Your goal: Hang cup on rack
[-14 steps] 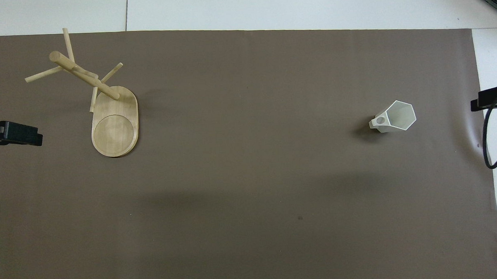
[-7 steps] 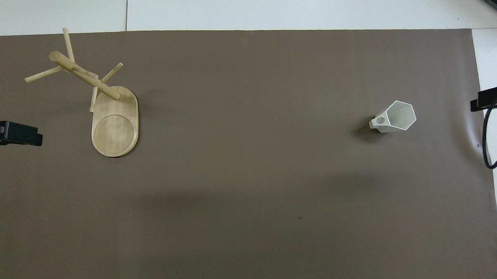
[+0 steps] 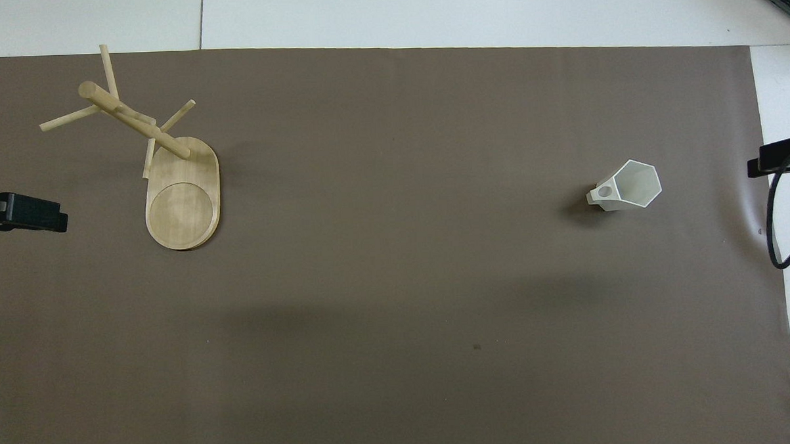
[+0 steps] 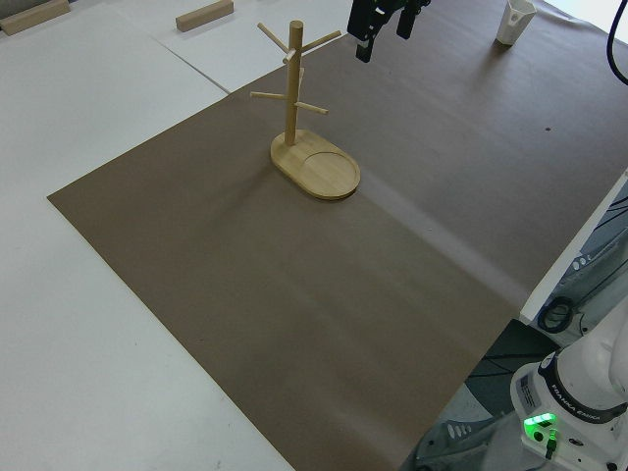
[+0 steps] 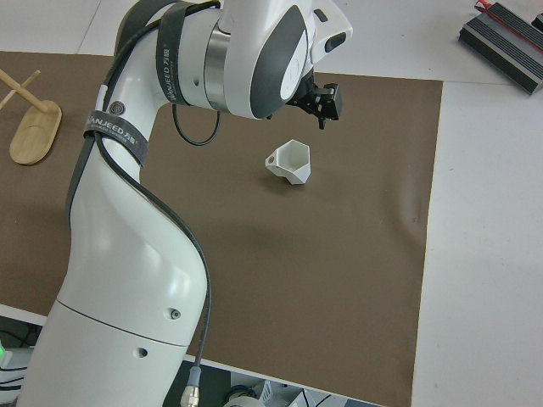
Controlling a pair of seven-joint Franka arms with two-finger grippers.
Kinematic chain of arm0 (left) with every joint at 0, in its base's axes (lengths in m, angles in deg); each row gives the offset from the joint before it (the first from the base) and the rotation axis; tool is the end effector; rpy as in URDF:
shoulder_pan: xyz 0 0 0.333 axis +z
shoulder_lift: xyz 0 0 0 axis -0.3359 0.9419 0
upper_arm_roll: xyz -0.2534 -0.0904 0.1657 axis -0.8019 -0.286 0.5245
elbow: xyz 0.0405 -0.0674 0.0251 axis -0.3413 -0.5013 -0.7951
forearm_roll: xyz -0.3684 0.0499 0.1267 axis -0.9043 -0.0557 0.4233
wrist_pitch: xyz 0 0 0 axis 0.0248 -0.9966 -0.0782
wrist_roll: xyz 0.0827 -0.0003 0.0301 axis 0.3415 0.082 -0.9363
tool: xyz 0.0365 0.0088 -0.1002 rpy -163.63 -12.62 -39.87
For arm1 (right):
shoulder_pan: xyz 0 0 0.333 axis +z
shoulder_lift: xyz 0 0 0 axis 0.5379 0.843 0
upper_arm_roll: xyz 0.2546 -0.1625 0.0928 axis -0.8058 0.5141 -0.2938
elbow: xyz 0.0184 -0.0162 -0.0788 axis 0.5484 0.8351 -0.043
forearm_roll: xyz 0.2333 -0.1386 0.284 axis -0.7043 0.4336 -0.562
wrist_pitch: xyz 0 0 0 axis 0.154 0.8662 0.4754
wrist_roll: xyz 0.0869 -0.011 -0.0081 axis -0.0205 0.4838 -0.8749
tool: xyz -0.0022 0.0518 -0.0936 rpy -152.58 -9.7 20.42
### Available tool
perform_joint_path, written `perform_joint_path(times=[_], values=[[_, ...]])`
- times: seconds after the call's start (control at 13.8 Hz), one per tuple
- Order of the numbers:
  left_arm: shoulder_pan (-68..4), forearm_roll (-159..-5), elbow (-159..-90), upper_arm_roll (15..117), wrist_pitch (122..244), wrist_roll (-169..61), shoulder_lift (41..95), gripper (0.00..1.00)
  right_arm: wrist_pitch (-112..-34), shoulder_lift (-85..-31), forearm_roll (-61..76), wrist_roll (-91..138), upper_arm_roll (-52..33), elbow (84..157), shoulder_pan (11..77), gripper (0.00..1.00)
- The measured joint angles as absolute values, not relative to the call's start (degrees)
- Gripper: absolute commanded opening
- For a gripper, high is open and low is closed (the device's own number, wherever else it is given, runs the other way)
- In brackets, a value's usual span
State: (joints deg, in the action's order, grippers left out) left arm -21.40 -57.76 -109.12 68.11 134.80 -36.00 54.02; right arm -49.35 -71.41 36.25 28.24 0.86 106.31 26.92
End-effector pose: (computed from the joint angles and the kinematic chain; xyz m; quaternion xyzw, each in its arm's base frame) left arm 0.5299 -0.0280 0.6367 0.9988 -0.0471 0.0074 0.0112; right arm 0.5626 -0.0861 0.6224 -0.9982 0.0525 -0.0271 0.0121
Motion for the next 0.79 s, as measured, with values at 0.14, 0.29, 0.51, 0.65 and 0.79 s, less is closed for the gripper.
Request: perform_joint_path(times=[0.14,0.29,0.51,0.65,0.79], values=[[-21.4,-57.8,-109.1,68.1,134.8,-36.0,54.0,1.0,-49.4,-71.4,36.3,28.2,0.9,106.3,26.9,1.0],[-21.4,-57.8,-109.1,68.1,134.8,-36.0,54.0,1.0,-49.4,-71.4,36.3,28.2,0.9,106.4,26.9,1.0],[-21.4,-57.8,-109.1,68.1,134.8,-36.0,54.0,1.0,-49.4,-71.4,36.4,28.2,0.9,106.5,26.9,1.0],[-21.4,-57.8,-109.1,68.1,134.8,-36.0,54.0,1.0,-49.4,-71.4,36.4,28.2,0.9,106.7,26.9,1.0],[-21.4,-57.8,-109.1,68.1,134.8,-36.0,54.0,1.0,-49.4,-71.4,36.5,28.2,0.9,107.0,26.9,1.0]])
